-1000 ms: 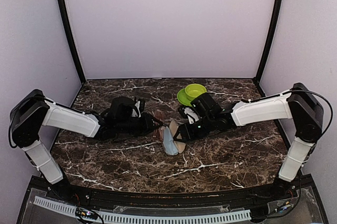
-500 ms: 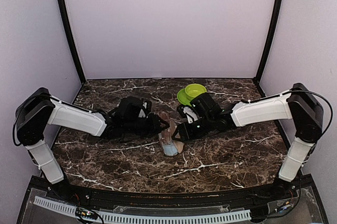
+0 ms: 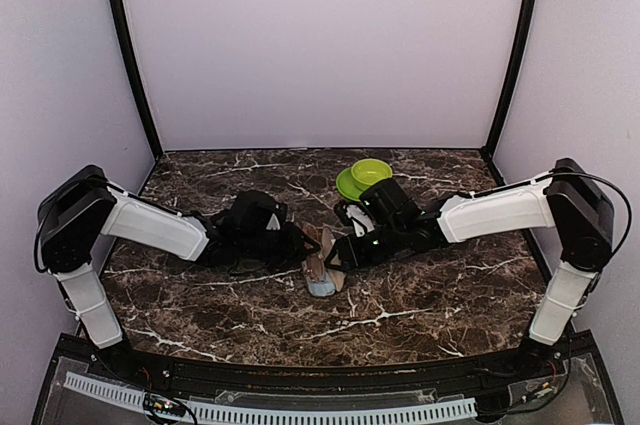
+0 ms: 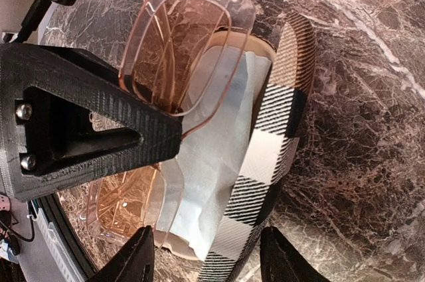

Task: Organize the sunglasses
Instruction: Place the sunglasses in the sunglasses case.

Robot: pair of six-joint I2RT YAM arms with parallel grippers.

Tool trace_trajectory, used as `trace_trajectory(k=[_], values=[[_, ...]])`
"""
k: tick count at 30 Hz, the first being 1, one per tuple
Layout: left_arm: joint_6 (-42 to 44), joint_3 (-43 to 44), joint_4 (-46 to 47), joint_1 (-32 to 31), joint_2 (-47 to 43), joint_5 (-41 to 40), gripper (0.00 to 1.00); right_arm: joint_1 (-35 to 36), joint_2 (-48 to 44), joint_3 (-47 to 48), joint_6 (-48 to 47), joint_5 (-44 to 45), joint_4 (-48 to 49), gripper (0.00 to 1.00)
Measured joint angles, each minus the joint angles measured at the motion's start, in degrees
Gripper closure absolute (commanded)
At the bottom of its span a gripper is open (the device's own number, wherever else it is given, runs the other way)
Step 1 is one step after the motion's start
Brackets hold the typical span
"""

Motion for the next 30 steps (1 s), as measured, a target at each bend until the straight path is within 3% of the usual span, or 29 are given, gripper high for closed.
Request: trace_trajectory(k=[30], values=[[0.2, -0.4, -0.2, -0.5, 3.1, 1.7, 0.72, 1.2, 0.0, 0.0, 0.3, 0.3, 0.0, 0.45]])
